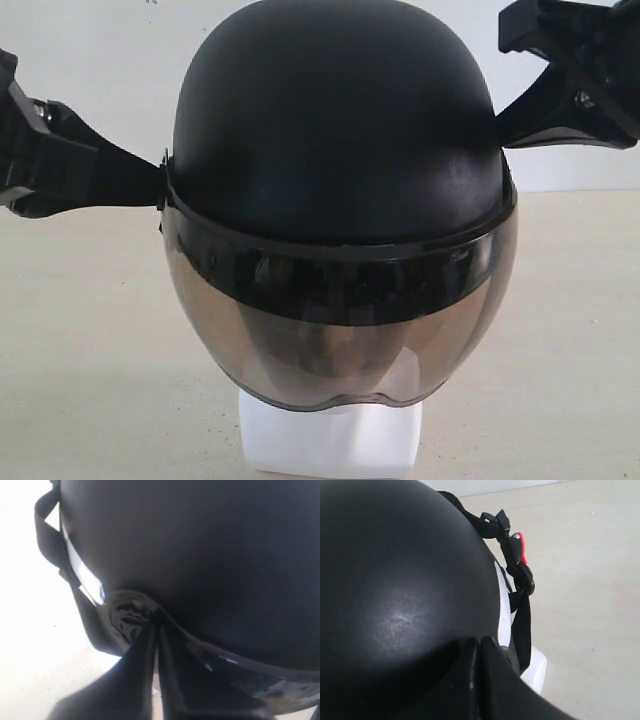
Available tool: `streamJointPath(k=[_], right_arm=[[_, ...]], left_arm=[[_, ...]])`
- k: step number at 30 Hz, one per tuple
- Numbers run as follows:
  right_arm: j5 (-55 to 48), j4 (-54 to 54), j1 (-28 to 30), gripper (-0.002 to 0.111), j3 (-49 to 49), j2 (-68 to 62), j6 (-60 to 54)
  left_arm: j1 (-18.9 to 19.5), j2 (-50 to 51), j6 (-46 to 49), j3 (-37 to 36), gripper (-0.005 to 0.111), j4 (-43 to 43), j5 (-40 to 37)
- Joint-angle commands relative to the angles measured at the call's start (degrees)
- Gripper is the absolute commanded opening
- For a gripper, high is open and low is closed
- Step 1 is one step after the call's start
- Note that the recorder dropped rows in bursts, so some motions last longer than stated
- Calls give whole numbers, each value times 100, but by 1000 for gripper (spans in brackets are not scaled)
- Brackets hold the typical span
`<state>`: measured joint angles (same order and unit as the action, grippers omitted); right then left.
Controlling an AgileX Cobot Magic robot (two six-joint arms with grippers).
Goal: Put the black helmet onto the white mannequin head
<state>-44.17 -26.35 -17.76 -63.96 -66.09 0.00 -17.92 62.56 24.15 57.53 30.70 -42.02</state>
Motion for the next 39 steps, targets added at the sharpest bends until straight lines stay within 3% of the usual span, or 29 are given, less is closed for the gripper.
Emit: streamJointPath(k=[1, 13, 25, 34, 39], right_arm=[[-102, -318, -3, 0, -10, 34, -98], [-171, -307, -3, 0, -10, 43, -157], [-187, -43, -3, 0, -10, 323, 0], [-416, 215, -3, 0, -10, 480, 161], [-663, 1080, -3, 0, -10, 980, 756]], left_arm=[[-33, 208, 26, -15, 4, 118, 158], [-33, 62, 11, -15, 4, -69, 449], [-33, -181, -593, -15, 4, -773, 449], [-33, -330, -696, -15, 4, -916, 255], [73, -763, -1216, -15, 4, -1389, -300]])
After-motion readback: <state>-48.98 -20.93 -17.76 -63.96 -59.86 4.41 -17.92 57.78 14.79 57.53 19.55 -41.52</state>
